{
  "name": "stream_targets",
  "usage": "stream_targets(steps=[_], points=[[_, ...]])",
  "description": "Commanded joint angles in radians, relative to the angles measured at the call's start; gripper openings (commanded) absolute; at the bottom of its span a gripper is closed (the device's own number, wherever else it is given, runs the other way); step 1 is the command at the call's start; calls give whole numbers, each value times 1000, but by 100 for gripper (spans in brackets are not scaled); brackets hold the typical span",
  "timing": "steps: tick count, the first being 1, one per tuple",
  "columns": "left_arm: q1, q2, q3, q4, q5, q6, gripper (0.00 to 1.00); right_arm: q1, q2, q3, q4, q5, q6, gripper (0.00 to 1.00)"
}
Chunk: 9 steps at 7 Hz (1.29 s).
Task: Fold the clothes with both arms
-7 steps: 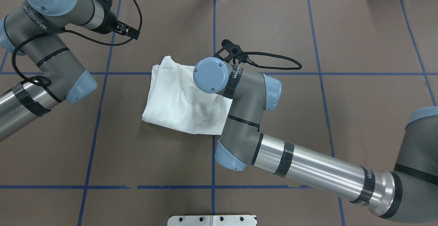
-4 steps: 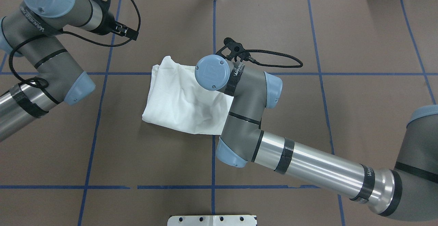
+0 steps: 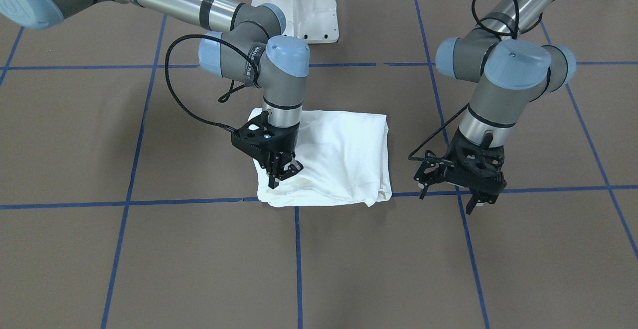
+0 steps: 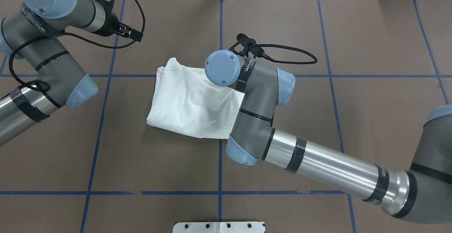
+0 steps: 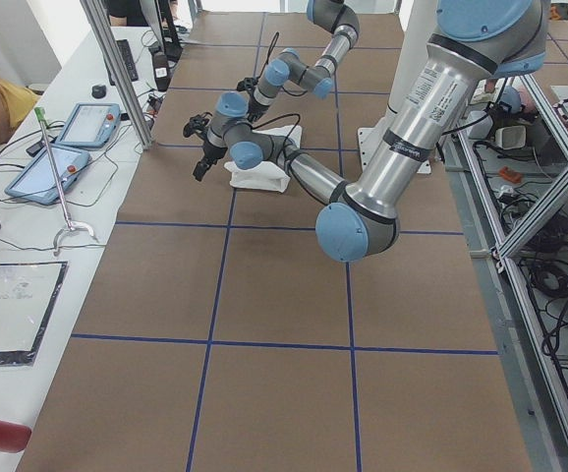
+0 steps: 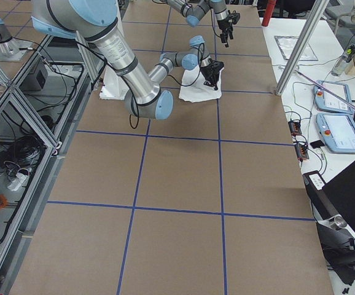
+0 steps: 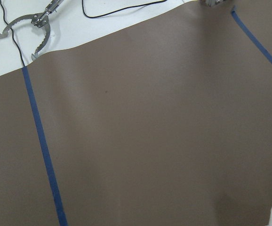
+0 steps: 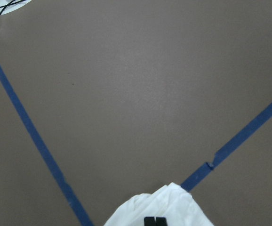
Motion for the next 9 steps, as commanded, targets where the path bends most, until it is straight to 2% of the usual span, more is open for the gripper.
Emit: stream_targets(steps=[1,2,3,4,6,7,8,9], points=[[0,1,1,-8,0,-9,100,11,1,-45,-16,0,-3,0],[0,1,0,-8,-2,-9,100,10,3,-45,-12,-2,-5,9],[1,1,-3,-8,0,-20,100,10,6,-48,-14,-2,-44,84],[9,1,-8,-8,0,-37,100,14,24,-47,-12,-2,-97,99],[81,-13,-3,-6,5,-165,100,51,44,-21,-15,38,-156,100],[125,-20,1,-6,9,-245,100,91,35,7,-19,123,-195,100],[144,-43,13,-6,9,-290,100,122,23,30,-17,167,-261,100],[167,-77,53,-11,29,-361,99,163,-10,66,-9,240,-316,100]])
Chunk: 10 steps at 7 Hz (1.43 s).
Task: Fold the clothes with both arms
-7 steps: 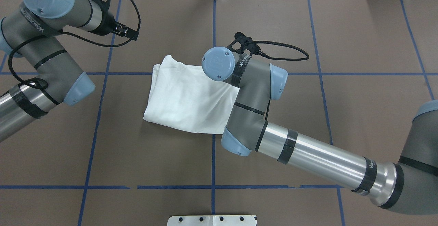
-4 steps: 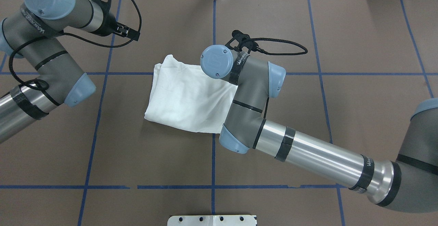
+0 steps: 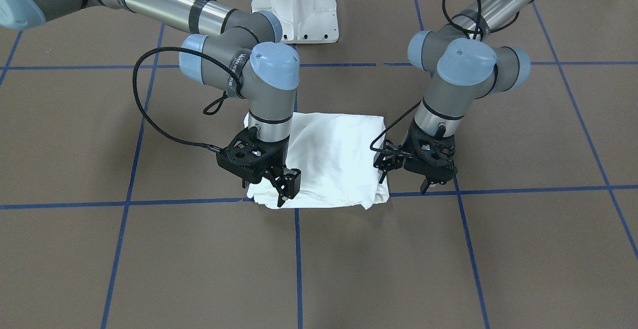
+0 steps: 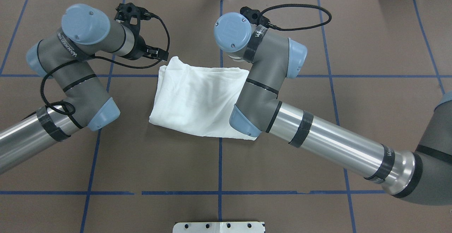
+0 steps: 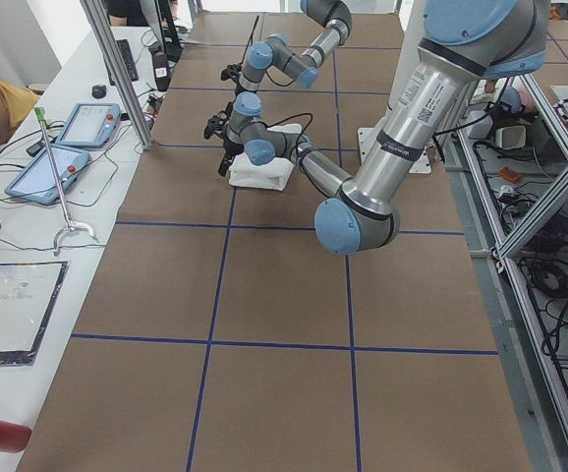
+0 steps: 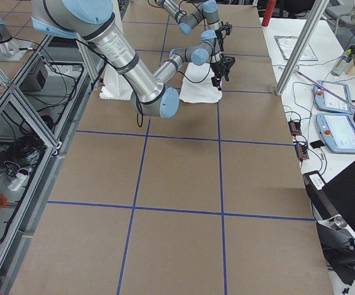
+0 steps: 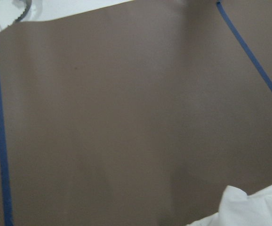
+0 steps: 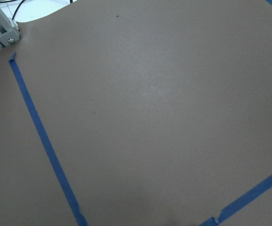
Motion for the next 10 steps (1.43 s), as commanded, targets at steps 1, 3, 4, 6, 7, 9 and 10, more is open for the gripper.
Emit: stream_targets(steps=[1,3,4,6,7,9,10], points=[[38,-84,118,-48,79,-127,90,80,-74,89,6,148,-125,100],[41,-126,253,-172,89,-145,78,82,-112,122,11,145,-144,100],[41,-135,252,-172,89,-148,64,79,-111,123,11,142,-136,100],[42,-137,247,-172,87,-162,35,77,-117,125,11,139,-132,100],[55,-129,246,-171,89,-172,28,77,-122,125,11,138,-130,100],[55,-123,243,-171,89,-171,1,74,-122,125,11,138,-130,100],[55,-120,235,-169,89,-163,0,74,-119,125,11,138,-130,100]])
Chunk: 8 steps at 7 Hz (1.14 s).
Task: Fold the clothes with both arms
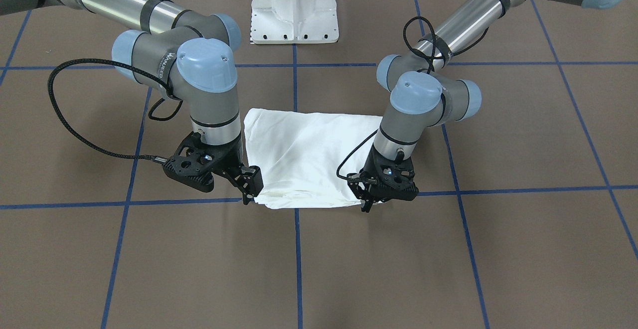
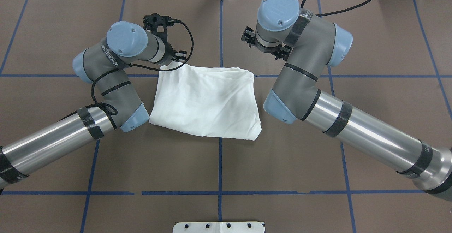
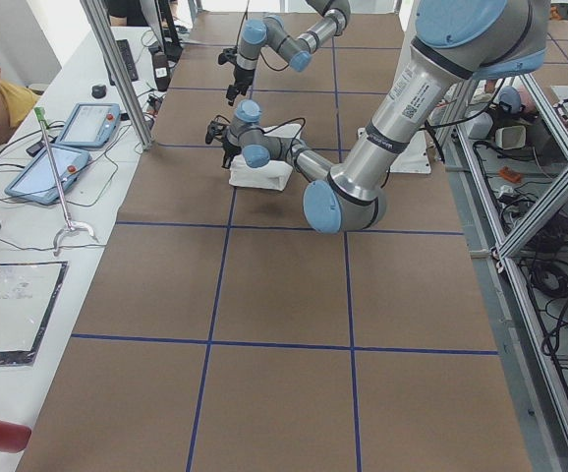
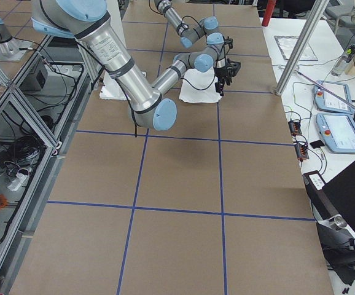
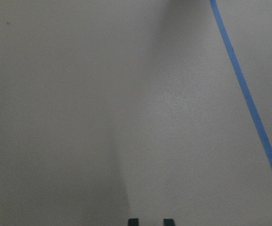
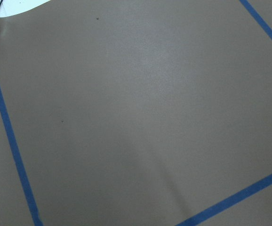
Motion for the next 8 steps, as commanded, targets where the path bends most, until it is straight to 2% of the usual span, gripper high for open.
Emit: stream_targets(steps=[1,4,7,8], points=[[1,5,-8,1,0,10,0,-1,1,0,0,0,0,100],[-65,34,-8,7,-1,139,0,-1,1,0,0,0,2,100],[-61,42,22,0,2,139,0,-5,-1,0,0,-8,2,100],[-52,42,30,-6,44,138,0,-5,1,0,0,-8,2,100]])
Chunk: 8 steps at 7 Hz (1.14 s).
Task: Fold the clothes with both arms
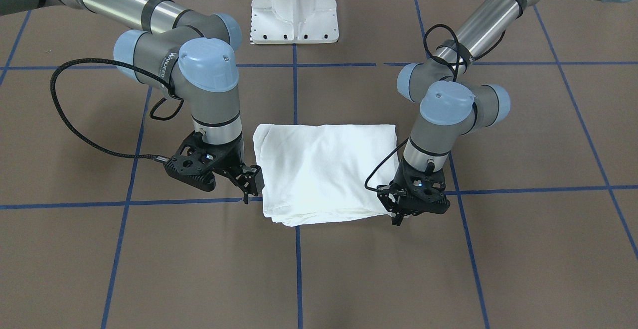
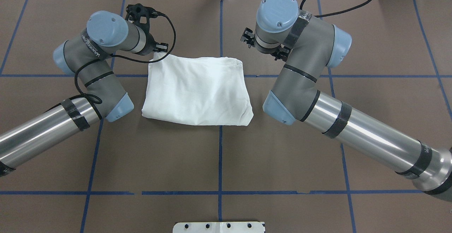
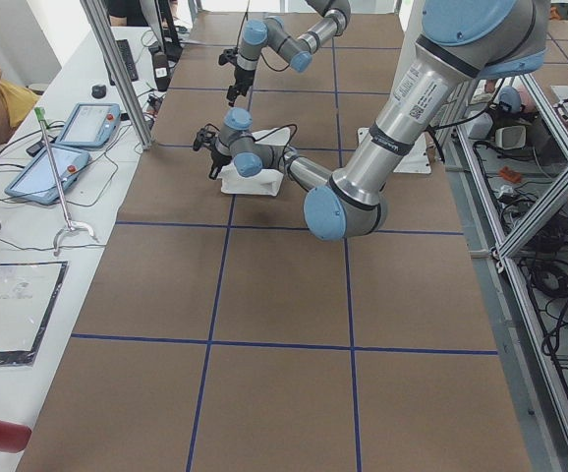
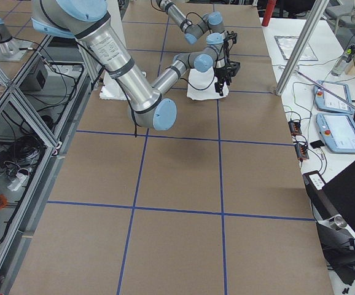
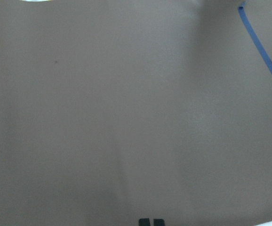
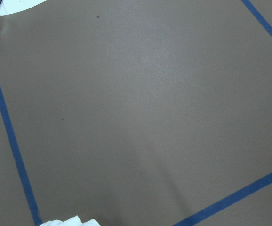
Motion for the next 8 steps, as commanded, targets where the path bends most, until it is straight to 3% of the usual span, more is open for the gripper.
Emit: stream_targets(steps=[1,4,5,6,8], points=[[12,11,18,-8,54,4,0,-1,0,0,0,-2,0,100],[12,17,18,-20,56,7,0,-6,1,0,0,-2,2,100],[12,23,18,-44,51,11,32,-7,-2,0,0,-2,-5,100],[12,34,4,-51,42,95,99,-6,-5,-2,-3,4,-20,100],[-43,50,-54,-11,-54,160,100,20,-13,-3,-14,33,-138,100]])
